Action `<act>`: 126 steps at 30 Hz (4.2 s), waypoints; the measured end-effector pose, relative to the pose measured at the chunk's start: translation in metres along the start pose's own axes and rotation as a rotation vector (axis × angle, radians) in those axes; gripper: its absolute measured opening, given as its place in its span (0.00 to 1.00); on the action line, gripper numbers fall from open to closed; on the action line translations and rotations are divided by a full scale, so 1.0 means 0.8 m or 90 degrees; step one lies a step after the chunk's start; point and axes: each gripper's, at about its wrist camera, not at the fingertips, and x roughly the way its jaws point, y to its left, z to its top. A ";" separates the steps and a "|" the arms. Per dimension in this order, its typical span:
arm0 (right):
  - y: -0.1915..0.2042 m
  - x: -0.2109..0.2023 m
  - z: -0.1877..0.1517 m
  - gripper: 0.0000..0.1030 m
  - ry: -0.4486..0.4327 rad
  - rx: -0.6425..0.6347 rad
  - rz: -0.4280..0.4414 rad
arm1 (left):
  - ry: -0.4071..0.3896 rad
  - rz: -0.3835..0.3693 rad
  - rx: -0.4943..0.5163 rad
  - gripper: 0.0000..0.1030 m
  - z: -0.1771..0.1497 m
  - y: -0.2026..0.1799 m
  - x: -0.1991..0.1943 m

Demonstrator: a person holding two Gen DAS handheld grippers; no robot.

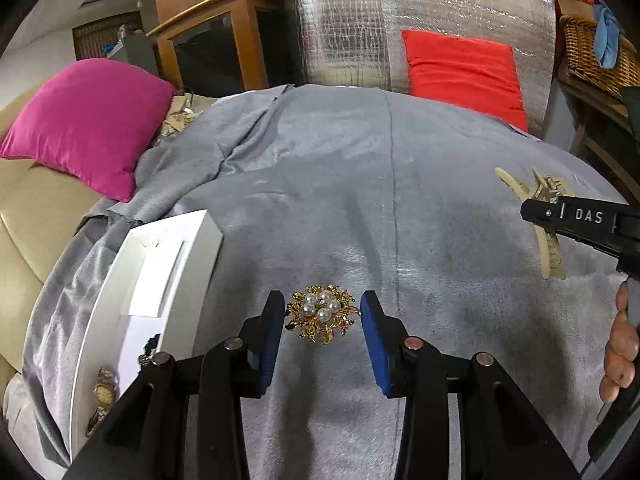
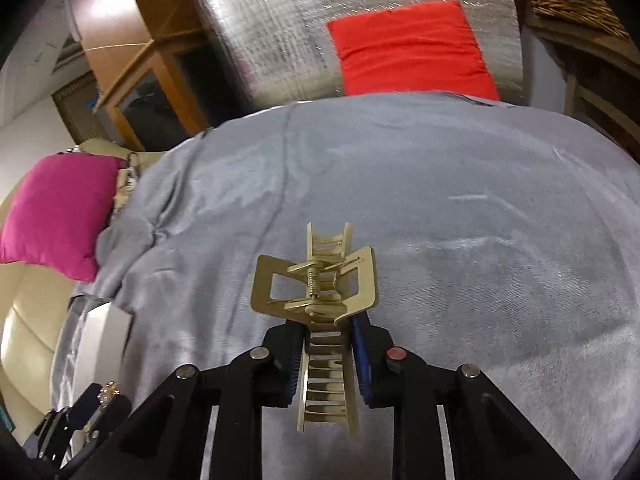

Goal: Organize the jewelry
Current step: 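Grasp the cream claw hair clip with the right gripper while the left holds the brooch, then carry the brooch and hair clip into the white tray and release both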

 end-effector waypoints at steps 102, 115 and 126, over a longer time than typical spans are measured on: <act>0.395 0.153 -0.066 0.43 0.284 -0.205 0.281 | 0.180 0.033 -0.223 0.47 -0.025 0.273 0.092; 0.352 0.090 -0.061 0.46 0.237 -0.152 0.299 | 0.088 0.064 -0.175 0.60 -0.026 0.263 0.008; 0.325 -0.036 -0.083 0.46 0.142 -0.226 0.260 | -0.022 0.099 -0.137 0.65 -0.045 0.245 -0.084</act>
